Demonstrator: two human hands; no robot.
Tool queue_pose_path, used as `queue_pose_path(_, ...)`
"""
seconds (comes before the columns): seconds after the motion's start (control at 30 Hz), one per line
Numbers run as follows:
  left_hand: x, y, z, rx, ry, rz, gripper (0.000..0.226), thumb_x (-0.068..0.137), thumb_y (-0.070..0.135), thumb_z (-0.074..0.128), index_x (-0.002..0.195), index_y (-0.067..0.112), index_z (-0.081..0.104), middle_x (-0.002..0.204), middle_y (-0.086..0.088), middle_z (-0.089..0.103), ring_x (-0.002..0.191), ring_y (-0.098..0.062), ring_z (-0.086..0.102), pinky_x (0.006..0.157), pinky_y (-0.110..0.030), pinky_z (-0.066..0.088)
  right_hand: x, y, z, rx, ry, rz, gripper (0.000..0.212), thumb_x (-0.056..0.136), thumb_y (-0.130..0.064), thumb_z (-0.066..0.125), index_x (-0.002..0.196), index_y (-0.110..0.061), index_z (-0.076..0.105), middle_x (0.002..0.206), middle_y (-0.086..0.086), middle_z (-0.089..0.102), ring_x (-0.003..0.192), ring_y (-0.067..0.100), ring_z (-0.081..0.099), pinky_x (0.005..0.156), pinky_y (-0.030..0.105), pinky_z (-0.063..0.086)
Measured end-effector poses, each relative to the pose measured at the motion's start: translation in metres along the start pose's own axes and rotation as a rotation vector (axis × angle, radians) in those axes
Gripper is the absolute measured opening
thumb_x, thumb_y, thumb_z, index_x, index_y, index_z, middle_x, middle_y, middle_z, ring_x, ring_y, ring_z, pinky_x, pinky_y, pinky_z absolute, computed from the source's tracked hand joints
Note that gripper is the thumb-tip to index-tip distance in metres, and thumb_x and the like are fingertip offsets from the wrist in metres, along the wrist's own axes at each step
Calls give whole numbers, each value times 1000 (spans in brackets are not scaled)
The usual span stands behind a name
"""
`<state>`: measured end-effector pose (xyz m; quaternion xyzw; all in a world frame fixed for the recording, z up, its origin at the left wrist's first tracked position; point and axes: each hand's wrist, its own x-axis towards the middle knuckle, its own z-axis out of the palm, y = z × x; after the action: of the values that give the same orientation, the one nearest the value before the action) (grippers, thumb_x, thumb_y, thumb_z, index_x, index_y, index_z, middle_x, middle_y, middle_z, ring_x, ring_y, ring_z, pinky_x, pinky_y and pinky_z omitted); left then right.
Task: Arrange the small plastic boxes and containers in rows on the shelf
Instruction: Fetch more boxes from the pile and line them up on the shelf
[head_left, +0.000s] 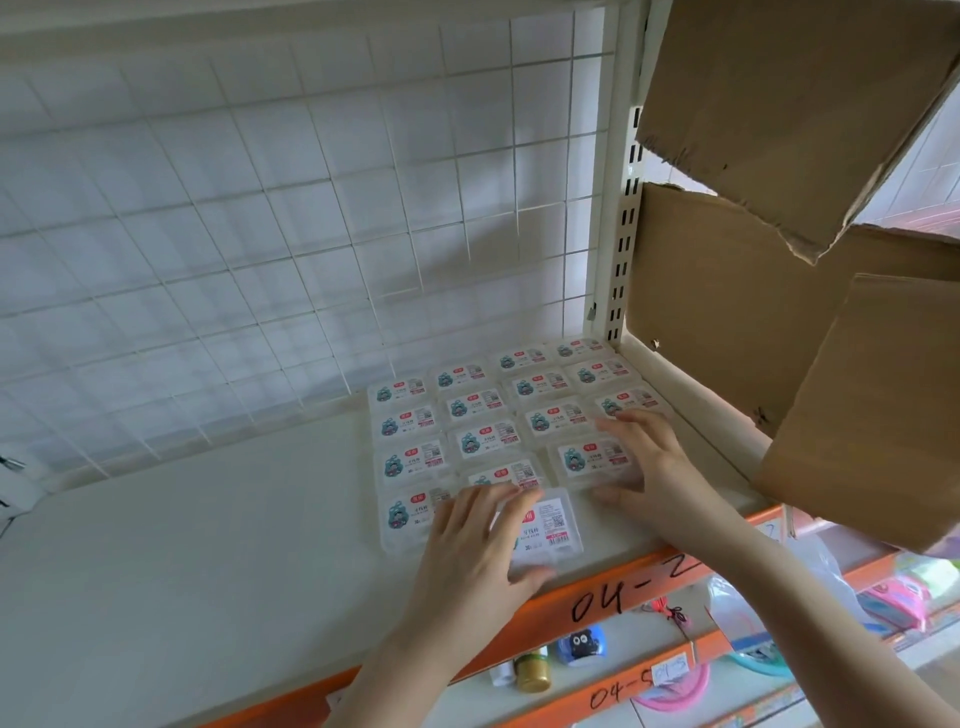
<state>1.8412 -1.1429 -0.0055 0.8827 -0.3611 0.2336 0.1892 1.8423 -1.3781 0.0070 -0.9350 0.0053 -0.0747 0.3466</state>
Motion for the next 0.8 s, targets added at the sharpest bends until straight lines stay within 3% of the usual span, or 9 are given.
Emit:
queue_pose_path(0.17, 0, 2, -7, -120, 84, -80, 55, 77, 51, 57, 122, 21, 48, 117, 7, 53, 108, -8, 47, 97, -20, 33, -1, 1, 3, -60, 77, -33, 52, 81, -30, 72, 129, -19, 52, 136, -1, 39, 127, 18, 39, 105, 29, 37)
queue_pose_path(0.33, 2, 2, -12, -228, 204, -189, 49, 77, 46, 62, 117, 21, 47, 115, 6, 53, 109, -6, 48, 97, -18, 37, -4, 0, 3, -98, 64, -104, 45, 85, -27, 67, 127, -18, 55, 138, -4, 41, 122, 14, 47, 101, 25, 42)
queue_pose_path(0.47, 2, 2, -13, -256, 210, -212, 47, 78, 45, 62, 117, 22, 47, 115, 9, 51, 109, -4, 48, 97, -16, 37, -4, -2, 3, -98, 64, -95, 46, 86, -27, 66, 129, -20, 53, 139, -7, 41, 123, 11, 46, 99, 20, 39)
queue_pose_path(0.67, 2, 1, -12, -267, 173, -226, 45, 79, 47, 60, 115, 24, 47, 114, 10, 52, 108, -2, 47, 95, -14, 37, -3, 3, 5, -75, 77, -108, 44, 85, -24, 68, 127, -18, 55, 136, -3, 45, 120, 14, 49, 97, 23, 43)
queue_pose_path(0.8, 5, 1, -12, -263, 186, -250, 47, 77, 49, 59, 116, 26, 46, 114, 12, 51, 107, -2, 48, 92, -16, 39, -6, 4, 6, -60, 285, -231, 27, 87, -19, 61, 113, -14, 63, 119, 2, 56, 111, 24, 55, 88, 39, 51)
